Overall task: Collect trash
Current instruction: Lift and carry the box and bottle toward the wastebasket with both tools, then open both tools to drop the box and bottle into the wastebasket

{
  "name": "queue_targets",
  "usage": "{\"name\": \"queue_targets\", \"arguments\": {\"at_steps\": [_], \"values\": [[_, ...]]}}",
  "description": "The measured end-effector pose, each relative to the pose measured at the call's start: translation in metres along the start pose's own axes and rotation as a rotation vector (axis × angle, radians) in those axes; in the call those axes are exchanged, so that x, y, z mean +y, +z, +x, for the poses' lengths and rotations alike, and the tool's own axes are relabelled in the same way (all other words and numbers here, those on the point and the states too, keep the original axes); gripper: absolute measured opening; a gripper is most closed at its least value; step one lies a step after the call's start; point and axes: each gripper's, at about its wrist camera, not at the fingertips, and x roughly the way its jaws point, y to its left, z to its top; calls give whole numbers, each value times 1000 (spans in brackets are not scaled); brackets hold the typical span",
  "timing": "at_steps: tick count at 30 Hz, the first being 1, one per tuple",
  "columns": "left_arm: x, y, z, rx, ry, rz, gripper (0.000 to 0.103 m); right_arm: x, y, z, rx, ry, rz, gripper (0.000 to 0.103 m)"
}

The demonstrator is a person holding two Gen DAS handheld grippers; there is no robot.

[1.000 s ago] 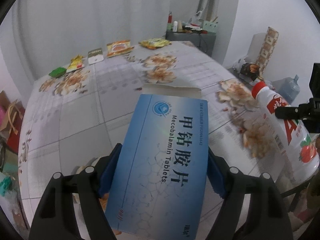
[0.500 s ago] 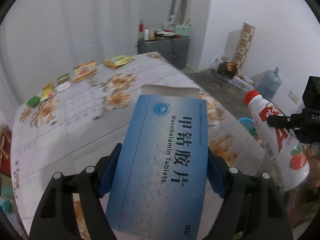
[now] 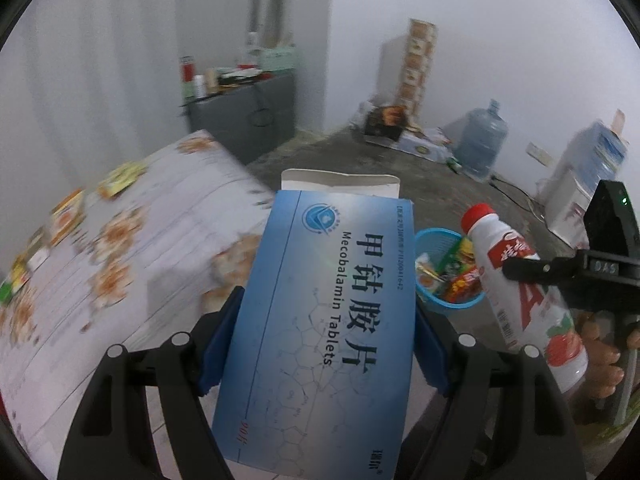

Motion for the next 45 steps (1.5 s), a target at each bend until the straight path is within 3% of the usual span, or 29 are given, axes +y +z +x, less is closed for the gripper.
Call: {"name": "queue_targets", "arguments": {"at_steps": [9, 13, 19, 25, 28, 31, 38, 45], "values": [[-71, 50, 87, 129, -161, 53, 75, -82, 18, -19, -88, -45, 204, 56], [-107, 68, 134, 189, -184, 89, 75, -126, 27, -22, -127, -111, 299, 56], [-161, 90, 211, 294, -232, 138, 75, -167, 49, -7, -123, -181, 348, 56], [-204, 113, 278, 379, -314, 117, 75, -193, 93, 12, -129, -231, 337, 59], [-220, 120, 313, 412, -331, 91, 92, -213, 120, 30, -146, -298, 307, 71], [-225, 116, 337, 436, -295, 59, 94, -227, 126, 42, -144, -374, 303, 71], [-218, 104, 325, 426, -321, 59, 94, -226, 94, 26, -194, -376, 330, 71], [-202, 113, 273, 335, -334, 65, 94, -192, 72, 0, -255, -410, 308, 71]]}}
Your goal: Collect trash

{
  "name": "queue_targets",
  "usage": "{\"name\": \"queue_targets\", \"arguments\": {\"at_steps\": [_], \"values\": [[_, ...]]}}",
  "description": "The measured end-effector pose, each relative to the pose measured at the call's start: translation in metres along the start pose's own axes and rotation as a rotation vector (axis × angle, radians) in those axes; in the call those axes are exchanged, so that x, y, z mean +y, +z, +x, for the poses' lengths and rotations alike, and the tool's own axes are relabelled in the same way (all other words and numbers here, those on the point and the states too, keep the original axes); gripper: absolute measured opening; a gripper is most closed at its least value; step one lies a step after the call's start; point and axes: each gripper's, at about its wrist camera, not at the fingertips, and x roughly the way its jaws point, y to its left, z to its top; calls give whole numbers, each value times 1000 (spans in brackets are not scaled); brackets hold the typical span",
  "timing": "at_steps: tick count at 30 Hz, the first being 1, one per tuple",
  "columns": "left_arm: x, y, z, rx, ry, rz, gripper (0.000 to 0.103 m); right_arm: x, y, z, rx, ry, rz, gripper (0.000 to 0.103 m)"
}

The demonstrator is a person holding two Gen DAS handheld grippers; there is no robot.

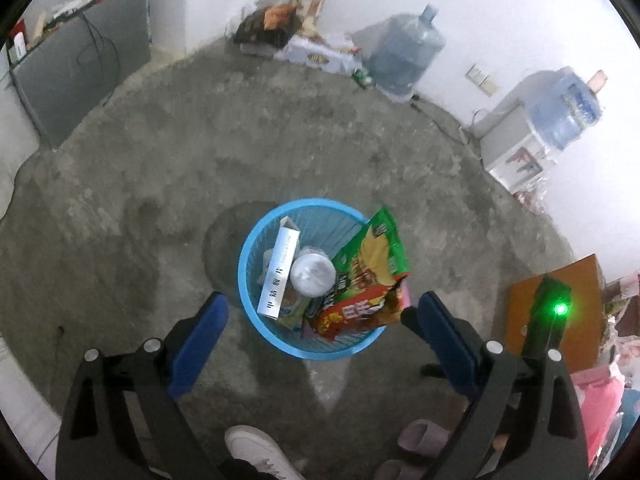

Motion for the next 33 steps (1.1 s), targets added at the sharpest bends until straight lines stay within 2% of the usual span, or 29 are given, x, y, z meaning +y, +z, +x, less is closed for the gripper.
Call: {"name": "queue_targets", "arguments": {"at_steps": [3, 6, 8, 14, 18, 24, 25, 28, 30, 33], "values": [[0, -11, -41, -67, -12, 19, 94, 19, -8, -20, -27, -7, -52, 71], [0, -33, -95, -182, 26, 37, 94, 46, -22, -47, -74, -6, -145, 75], [-1, -47, -121, -227, 38, 36, 95, 69, -34, -68, -103, 12, -227, 79], [19, -106, -211, -371, 107, -77, 97, 127, -66, -118, -184, 87, -421, 85], [39, -154, -263, -465, 206, -170, 97, 169, -99, -157, -277, 178, -577, 94], [62, -237, -322, -565, 454, -282, 97, 210, -151, -181, -325, 266, -771, 95], [65, -252, -330, -579, 513, -301, 97, 214, -160, -184, -333, 268, -796, 95], [66, -282, -340, -579, 637, -330, 97, 225, -187, -193, -370, 290, -893, 95], [68, -301, -345, -576, 674, -362, 97, 228, -202, -194, -395, 286, -950, 95], [71, -330, -346, -545, 707, -457, 97, 231, -226, -192, -372, 264, -1015, 95]]}}
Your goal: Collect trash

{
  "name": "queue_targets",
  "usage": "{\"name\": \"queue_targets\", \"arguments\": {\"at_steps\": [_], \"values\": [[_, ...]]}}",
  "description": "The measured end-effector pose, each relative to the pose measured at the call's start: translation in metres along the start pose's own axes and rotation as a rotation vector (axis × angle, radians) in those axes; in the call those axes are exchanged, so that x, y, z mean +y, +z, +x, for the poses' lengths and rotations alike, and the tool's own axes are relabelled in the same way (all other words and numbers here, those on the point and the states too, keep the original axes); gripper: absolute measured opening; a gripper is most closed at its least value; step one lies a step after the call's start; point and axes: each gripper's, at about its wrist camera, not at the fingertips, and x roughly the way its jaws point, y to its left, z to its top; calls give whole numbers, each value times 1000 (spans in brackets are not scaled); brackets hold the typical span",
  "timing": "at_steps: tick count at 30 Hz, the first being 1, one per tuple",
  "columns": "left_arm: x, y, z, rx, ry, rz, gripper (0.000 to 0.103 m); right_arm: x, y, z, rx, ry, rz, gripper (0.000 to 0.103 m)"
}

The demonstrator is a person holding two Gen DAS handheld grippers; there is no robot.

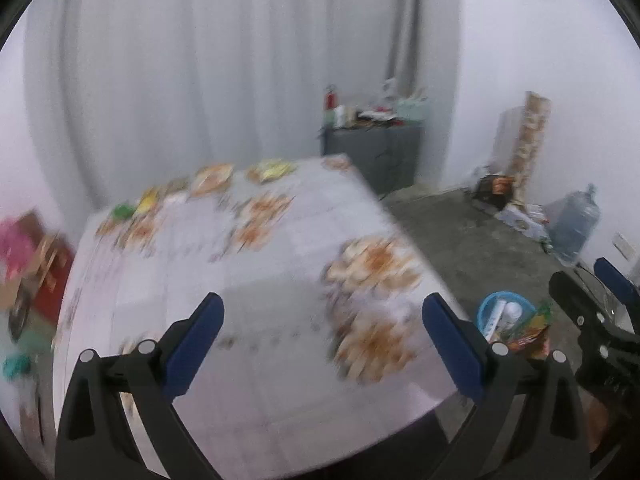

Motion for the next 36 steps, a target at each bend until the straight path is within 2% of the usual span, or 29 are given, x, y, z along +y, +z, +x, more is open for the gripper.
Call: {"name": "queue_targets", "arguments": {"at_steps": [4, 6, 10, 17, 23, 28, 36], "values": [[15, -28, 3, 73, 49, -27, 97, 19, -15, 6, 101, -8, -66, 95], [17, -39, 6, 131, 73, -3, 97, 30, -24, 3, 138, -1, -105, 95], [23, -57, 4, 164, 146, 44, 97, 48, -41, 1, 210, 20, -143, 95], [44, -78, 5, 232, 201, -30, 97, 69, -62, 6, 301, 77, -88, 95], [66, -82, 6, 248, 257, -114, 97, 82, -67, 5, 299, 54, -153, 95], [70, -81, 5, 241, 309, -115, 97, 67, -64, 7, 301, 10, -120, 95], [64, -79, 8, 247, 315, -85, 97, 51, -56, 9, 286, -38, -117, 95]]}}
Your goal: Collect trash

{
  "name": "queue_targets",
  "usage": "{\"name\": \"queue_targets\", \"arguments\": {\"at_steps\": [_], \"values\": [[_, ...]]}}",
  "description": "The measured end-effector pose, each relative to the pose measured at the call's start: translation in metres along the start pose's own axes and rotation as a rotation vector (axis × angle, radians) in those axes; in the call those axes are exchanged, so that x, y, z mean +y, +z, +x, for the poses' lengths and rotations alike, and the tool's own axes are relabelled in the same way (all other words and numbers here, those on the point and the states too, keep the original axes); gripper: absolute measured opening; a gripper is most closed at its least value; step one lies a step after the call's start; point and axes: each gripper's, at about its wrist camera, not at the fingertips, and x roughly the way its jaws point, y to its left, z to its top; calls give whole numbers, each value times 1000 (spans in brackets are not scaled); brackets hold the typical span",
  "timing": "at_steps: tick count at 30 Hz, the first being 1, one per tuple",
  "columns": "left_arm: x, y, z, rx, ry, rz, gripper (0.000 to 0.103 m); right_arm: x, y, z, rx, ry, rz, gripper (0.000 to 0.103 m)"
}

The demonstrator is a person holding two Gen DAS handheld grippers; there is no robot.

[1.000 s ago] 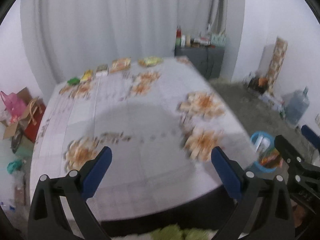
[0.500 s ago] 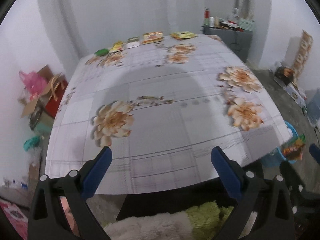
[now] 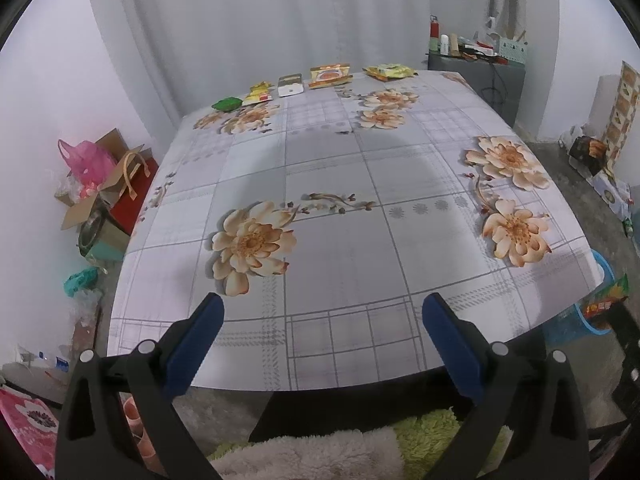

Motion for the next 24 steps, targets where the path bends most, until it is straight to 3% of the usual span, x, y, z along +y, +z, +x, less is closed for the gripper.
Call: {"name": "queue_targets", "arguments": {"at_steps": [24], "values": [[-9, 2, 0, 5, 8, 25, 97, -12, 2, 1, -2, -8, 13, 95]]}}
